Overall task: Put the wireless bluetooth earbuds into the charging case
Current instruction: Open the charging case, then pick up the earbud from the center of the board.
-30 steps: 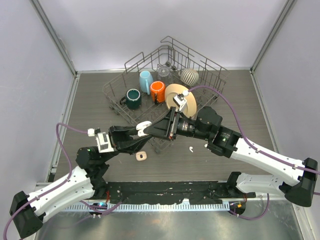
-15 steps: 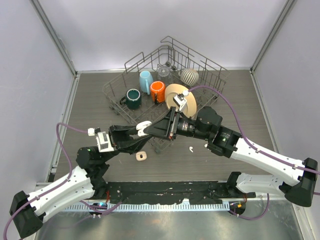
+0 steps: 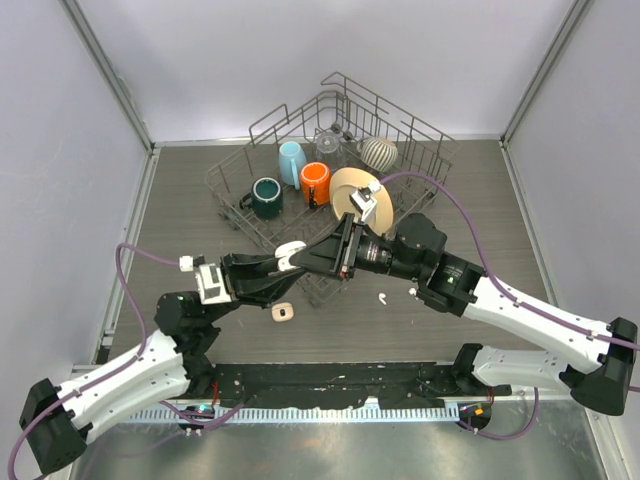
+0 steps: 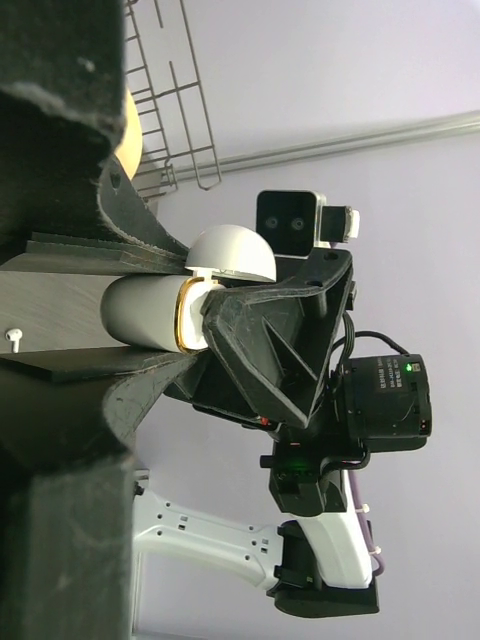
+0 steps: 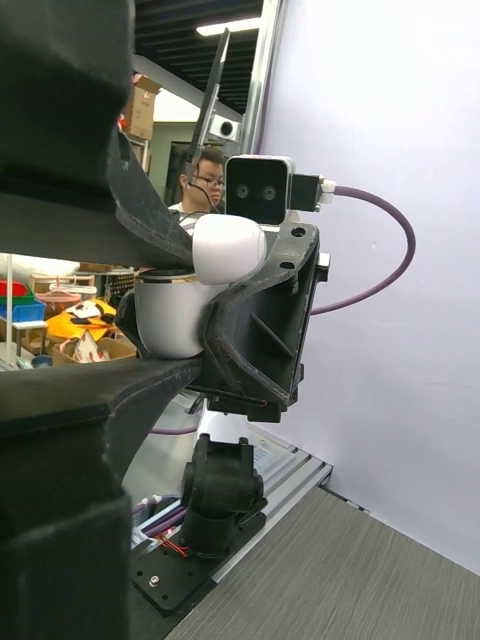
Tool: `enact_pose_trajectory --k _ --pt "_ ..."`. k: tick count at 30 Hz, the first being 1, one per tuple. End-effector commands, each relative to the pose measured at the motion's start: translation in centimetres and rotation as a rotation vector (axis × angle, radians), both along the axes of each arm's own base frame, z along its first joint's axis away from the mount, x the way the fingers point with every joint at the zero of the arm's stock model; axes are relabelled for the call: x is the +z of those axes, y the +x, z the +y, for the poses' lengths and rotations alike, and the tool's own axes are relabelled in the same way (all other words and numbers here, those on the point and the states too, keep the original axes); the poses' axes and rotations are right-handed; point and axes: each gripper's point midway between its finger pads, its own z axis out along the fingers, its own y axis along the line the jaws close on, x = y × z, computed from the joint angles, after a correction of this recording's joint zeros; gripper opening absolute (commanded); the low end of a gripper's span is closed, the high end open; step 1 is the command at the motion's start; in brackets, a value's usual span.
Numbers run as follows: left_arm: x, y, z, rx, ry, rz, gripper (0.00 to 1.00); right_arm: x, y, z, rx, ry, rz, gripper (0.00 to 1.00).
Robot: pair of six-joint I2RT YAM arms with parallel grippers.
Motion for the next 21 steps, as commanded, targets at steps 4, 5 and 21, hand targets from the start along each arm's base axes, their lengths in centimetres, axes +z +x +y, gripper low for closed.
enact_pose_trajectory --k 4,5,21 --pt "0.4 0.2 0.0 0.012 -0.002 -0.008 0.00 3.3 -0.8 -1.9 -0.033 0.055 -0.122 0.65" --pt "0.4 0.3 0.2 0.020 -0.006 -0.006 0.00 3.9 -0.8 -2.3 -0.047 0.057 -0.136 0.70" --pt "0.3 0.0 2.1 0.085 -0.022 0.003 0.00 -7.1 5.0 -25.2 -0.946 -0.735 -0.103 0.73"
